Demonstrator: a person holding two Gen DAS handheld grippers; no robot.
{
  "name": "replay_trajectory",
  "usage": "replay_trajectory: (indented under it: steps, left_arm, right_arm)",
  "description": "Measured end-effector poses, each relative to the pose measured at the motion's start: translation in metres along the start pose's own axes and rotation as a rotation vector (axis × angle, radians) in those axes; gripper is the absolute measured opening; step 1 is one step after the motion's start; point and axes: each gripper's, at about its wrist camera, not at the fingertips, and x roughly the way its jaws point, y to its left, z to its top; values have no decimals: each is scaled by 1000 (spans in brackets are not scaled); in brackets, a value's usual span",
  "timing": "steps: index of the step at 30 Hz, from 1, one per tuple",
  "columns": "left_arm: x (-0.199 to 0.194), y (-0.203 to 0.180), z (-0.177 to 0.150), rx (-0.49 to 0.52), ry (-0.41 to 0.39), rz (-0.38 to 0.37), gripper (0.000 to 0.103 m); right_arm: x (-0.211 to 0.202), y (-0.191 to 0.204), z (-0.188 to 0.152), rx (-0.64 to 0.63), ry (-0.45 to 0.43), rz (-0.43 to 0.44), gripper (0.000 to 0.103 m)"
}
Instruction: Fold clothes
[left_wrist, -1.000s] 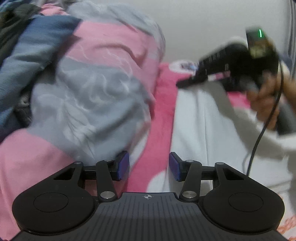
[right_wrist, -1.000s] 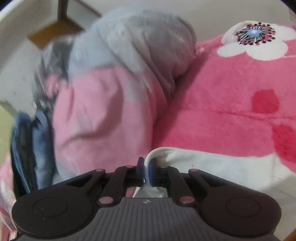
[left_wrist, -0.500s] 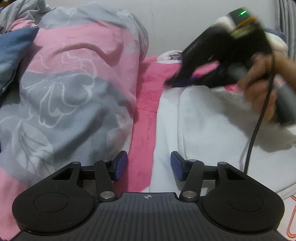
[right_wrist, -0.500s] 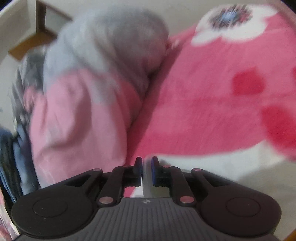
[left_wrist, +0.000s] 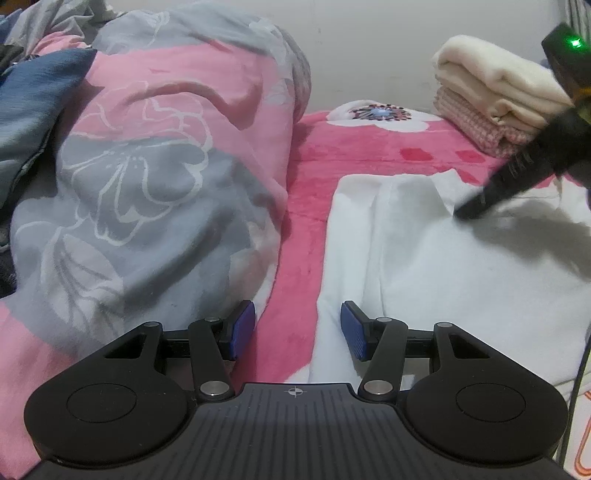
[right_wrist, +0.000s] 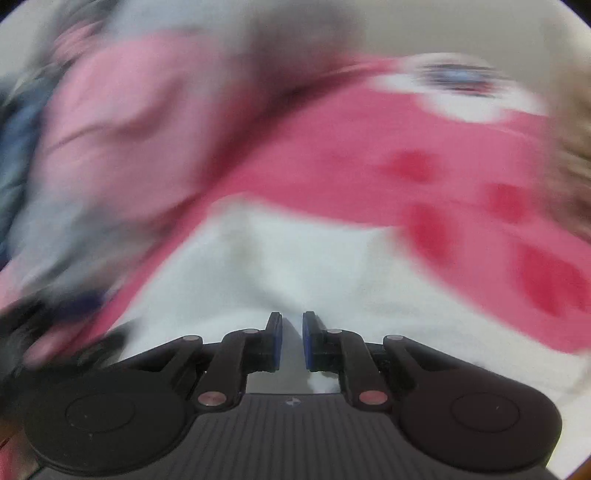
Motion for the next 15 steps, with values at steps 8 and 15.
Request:
replay_trajectory:
  steps: [8,15]
  left_arm:
    - [0,-1,1,5,6,18,55]
    - [-7,0,0,-26,-16,33,56]
  right_arm:
    - [7,14,1,78,28,286,14]
    - [1,-30,-14,624,-242,198,14]
